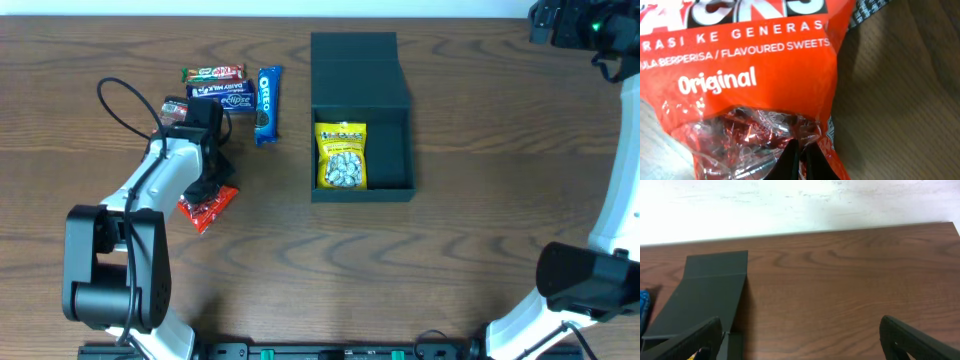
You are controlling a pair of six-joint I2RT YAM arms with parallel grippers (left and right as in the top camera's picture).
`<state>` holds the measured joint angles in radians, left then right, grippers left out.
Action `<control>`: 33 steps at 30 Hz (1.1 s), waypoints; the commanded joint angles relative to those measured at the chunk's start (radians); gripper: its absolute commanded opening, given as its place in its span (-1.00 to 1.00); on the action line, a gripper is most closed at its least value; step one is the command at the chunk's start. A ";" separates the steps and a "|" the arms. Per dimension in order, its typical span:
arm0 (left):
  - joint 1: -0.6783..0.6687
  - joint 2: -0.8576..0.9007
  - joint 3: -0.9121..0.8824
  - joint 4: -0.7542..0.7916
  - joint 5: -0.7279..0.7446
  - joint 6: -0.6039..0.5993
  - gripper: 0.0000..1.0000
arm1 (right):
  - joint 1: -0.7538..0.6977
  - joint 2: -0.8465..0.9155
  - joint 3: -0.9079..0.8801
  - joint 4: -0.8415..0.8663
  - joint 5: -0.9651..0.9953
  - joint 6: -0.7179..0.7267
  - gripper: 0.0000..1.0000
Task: Pack container
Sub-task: 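Grasp the red HACKS Original bag with the left gripper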
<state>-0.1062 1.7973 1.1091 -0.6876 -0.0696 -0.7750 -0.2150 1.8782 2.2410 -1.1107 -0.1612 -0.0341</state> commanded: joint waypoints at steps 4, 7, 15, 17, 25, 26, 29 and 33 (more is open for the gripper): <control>-0.001 -0.026 0.087 -0.097 -0.006 -0.007 -0.88 | -0.008 -0.011 -0.005 0.000 -0.005 -0.008 0.98; -0.011 -0.085 0.131 -0.114 -0.042 -0.007 -0.88 | -0.008 -0.011 -0.005 0.000 -0.005 -0.008 0.98; -0.053 -0.195 0.159 -0.110 -0.102 -0.006 -0.88 | -0.008 -0.011 -0.005 0.000 -0.005 -0.008 0.99; -0.060 -0.195 0.159 -0.116 -0.103 -0.006 -0.88 | -0.008 -0.011 -0.005 0.000 -0.005 -0.008 0.98; -0.063 -0.116 0.153 -0.163 -0.097 -0.086 0.54 | -0.008 -0.011 -0.005 -0.001 -0.005 -0.008 0.98; -0.063 -0.100 0.153 -0.175 -0.095 -0.112 0.53 | -0.008 -0.011 -0.005 -0.001 -0.005 -0.008 0.99; -0.063 -0.053 0.153 -0.192 -0.092 -0.153 0.56 | -0.008 -0.011 -0.005 -0.001 -0.005 -0.008 0.99; -0.062 0.012 0.153 -0.196 -0.066 -0.182 0.71 | -0.008 -0.011 -0.005 0.000 -0.005 -0.008 0.98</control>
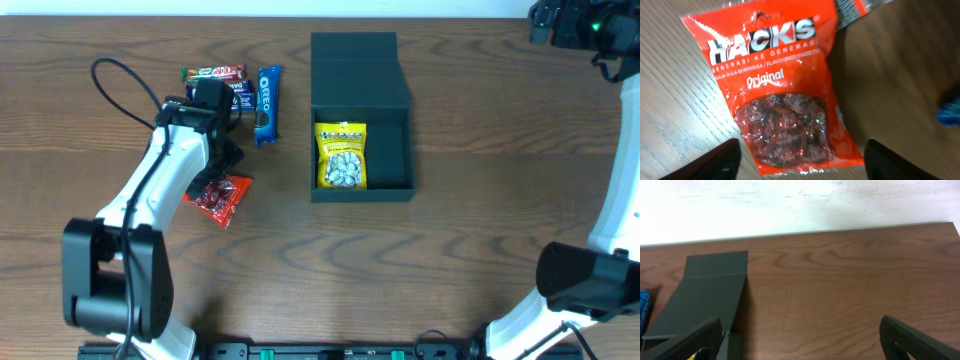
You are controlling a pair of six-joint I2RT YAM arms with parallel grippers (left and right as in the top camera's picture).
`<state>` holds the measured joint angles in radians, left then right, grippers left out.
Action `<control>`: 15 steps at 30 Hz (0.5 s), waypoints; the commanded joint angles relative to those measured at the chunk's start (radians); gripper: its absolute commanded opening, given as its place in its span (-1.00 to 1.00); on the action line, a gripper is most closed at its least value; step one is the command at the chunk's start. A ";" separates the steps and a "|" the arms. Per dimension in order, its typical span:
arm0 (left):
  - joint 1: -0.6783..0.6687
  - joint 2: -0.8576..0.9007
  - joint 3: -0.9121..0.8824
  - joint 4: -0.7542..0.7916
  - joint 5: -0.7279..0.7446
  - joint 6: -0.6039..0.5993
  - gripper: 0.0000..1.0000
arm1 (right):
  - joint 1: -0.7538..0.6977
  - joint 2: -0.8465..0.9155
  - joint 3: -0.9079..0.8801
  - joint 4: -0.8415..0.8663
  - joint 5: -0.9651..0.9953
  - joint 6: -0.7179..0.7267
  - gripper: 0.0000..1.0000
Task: Pack container
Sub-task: 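Grasp the red HACKS Original bag with the left gripper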
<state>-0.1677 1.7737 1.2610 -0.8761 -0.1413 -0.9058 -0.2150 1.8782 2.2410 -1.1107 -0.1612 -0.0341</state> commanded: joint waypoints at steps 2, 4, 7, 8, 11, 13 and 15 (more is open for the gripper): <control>0.001 0.060 0.001 -0.011 0.014 -0.062 0.75 | -0.009 -0.011 -0.005 0.000 -0.005 -0.008 0.99; 0.006 0.082 0.001 -0.014 0.034 -0.067 0.77 | -0.009 -0.011 -0.005 0.000 -0.005 -0.008 0.98; 0.016 0.113 0.001 -0.015 0.050 -0.067 0.84 | -0.009 -0.011 -0.005 0.000 -0.005 -0.008 0.99; 0.019 0.120 0.001 -0.014 0.060 -0.066 0.85 | -0.009 -0.011 -0.005 0.000 -0.005 -0.008 0.98; 0.028 0.140 0.001 -0.013 0.060 -0.060 0.87 | -0.009 -0.011 -0.005 0.000 -0.005 -0.008 0.99; 0.035 0.159 0.001 -0.014 0.062 -0.059 0.85 | -0.009 -0.011 -0.005 0.000 -0.005 -0.008 0.99; 0.042 0.182 0.001 -0.011 0.086 -0.044 0.79 | -0.009 -0.011 -0.005 -0.001 -0.005 -0.008 0.99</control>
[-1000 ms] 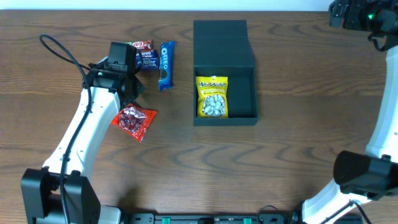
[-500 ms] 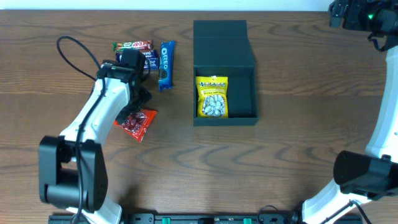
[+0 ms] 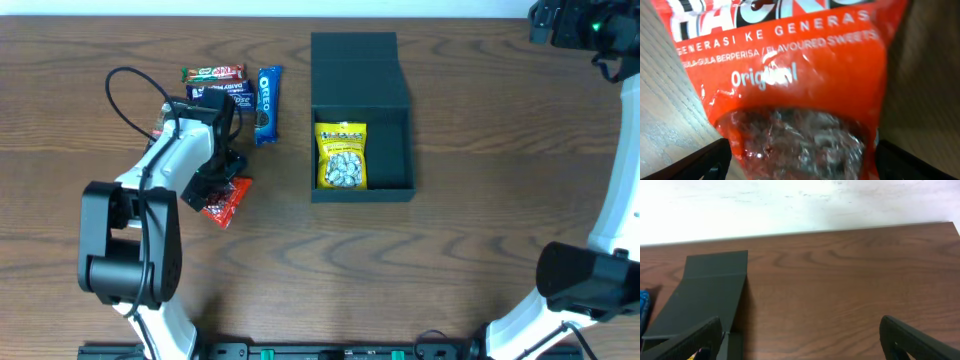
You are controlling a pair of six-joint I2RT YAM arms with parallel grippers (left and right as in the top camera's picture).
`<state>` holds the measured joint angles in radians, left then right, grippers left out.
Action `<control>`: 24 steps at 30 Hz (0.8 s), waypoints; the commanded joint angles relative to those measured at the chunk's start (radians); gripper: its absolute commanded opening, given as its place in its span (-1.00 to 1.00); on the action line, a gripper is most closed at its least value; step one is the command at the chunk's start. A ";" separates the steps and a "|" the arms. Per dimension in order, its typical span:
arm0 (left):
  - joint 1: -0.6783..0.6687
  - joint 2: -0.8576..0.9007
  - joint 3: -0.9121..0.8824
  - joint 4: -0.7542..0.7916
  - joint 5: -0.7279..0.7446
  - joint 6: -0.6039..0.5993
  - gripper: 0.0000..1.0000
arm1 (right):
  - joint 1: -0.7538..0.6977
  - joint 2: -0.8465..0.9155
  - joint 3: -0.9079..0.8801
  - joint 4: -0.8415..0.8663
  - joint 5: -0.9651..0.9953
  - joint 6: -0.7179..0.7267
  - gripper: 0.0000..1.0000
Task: Pack container
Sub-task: 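Grasp the red HACKS Original bag with the left gripper, then carry the red bag into the box beside the yellow bag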
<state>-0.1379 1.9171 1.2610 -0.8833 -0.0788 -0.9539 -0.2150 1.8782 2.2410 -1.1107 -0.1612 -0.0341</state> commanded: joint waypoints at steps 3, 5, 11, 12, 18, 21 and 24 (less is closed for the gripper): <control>0.021 0.059 0.001 -0.005 0.054 0.016 0.52 | -0.009 -0.011 -0.005 0.000 -0.005 -0.008 0.98; 0.021 0.056 0.002 -0.003 0.047 0.016 0.22 | -0.009 -0.011 -0.005 0.000 -0.005 -0.008 0.99; 0.021 0.050 0.017 -0.003 0.023 0.043 -0.31 | -0.009 -0.011 -0.005 0.000 -0.004 -0.008 0.99; 0.021 0.050 0.024 -0.003 0.020 0.054 -0.35 | -0.009 -0.011 -0.005 0.000 -0.005 -0.008 0.99; 0.016 0.050 0.126 -0.053 -0.025 0.109 -0.65 | -0.009 -0.011 -0.005 0.000 -0.004 -0.008 0.98; -0.001 0.049 0.229 -0.141 -0.119 0.126 -0.71 | -0.009 -0.011 -0.005 0.000 -0.004 -0.008 0.98; -0.040 0.049 0.347 -0.204 -0.194 0.171 -0.73 | -0.010 -0.011 -0.005 0.006 -0.002 -0.008 0.98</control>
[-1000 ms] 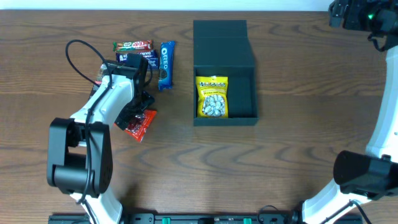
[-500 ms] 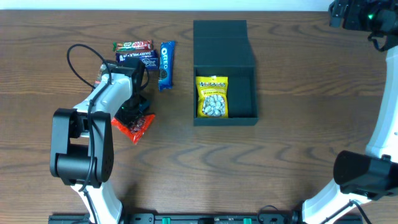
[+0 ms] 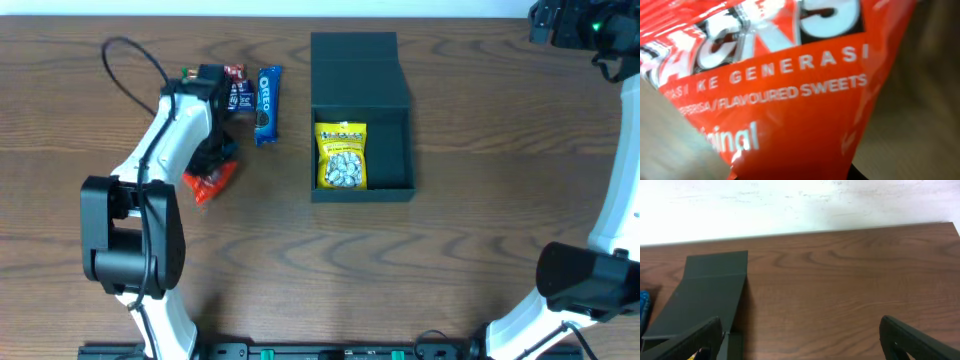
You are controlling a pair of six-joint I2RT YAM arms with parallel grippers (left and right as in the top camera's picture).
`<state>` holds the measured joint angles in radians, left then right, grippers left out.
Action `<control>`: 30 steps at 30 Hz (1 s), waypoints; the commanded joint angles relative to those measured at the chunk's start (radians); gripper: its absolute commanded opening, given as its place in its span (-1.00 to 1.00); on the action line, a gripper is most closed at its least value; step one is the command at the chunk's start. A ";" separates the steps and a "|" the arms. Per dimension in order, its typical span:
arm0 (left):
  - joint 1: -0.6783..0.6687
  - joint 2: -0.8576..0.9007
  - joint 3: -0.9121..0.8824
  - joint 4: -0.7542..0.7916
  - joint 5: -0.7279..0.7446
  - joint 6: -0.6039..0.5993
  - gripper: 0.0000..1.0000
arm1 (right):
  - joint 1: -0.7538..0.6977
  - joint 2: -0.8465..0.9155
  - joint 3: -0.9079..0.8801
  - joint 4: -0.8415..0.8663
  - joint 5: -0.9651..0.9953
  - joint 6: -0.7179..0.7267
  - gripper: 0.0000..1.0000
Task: Pack container
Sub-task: 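Carry the red bag into the box beside the yellow bag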
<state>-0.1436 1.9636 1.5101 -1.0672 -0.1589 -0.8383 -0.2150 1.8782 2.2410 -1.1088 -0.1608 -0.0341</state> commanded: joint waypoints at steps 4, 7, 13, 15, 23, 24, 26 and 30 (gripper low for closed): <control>-0.134 0.003 0.229 0.013 -0.157 0.158 -0.74 | -0.024 -0.011 -0.005 0.016 0.000 -0.008 0.99; -0.239 0.003 0.272 0.124 -0.143 0.244 -0.84 | -0.050 -0.011 -0.005 0.017 -0.001 -0.004 0.99; -0.401 0.014 0.273 0.299 -0.022 0.323 -0.89 | -0.113 -0.011 -0.005 0.006 -0.001 0.041 0.98; -0.433 0.015 0.273 0.313 -0.005 0.359 -0.89 | -0.127 -0.011 -0.005 -0.004 -0.001 0.041 0.99; -0.539 0.084 0.273 0.381 0.108 0.459 -0.89 | -0.148 -0.011 -0.005 -0.049 -0.001 0.041 0.99; -0.549 0.090 0.273 0.389 0.109 0.477 -0.88 | -0.149 -0.011 -0.005 -0.048 -0.001 0.041 0.99; -0.569 0.097 0.273 0.397 0.112 0.507 -0.89 | -0.150 -0.011 -0.005 -0.049 -0.001 0.041 0.99; -0.599 0.109 0.273 0.394 0.115 0.525 -0.88 | -0.150 -0.011 -0.005 -0.052 -0.001 0.041 0.98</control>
<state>-0.7292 2.0716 1.7660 -0.6769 -0.0517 -0.3580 -0.3569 1.8782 2.2410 -1.1564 -0.1608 -0.0078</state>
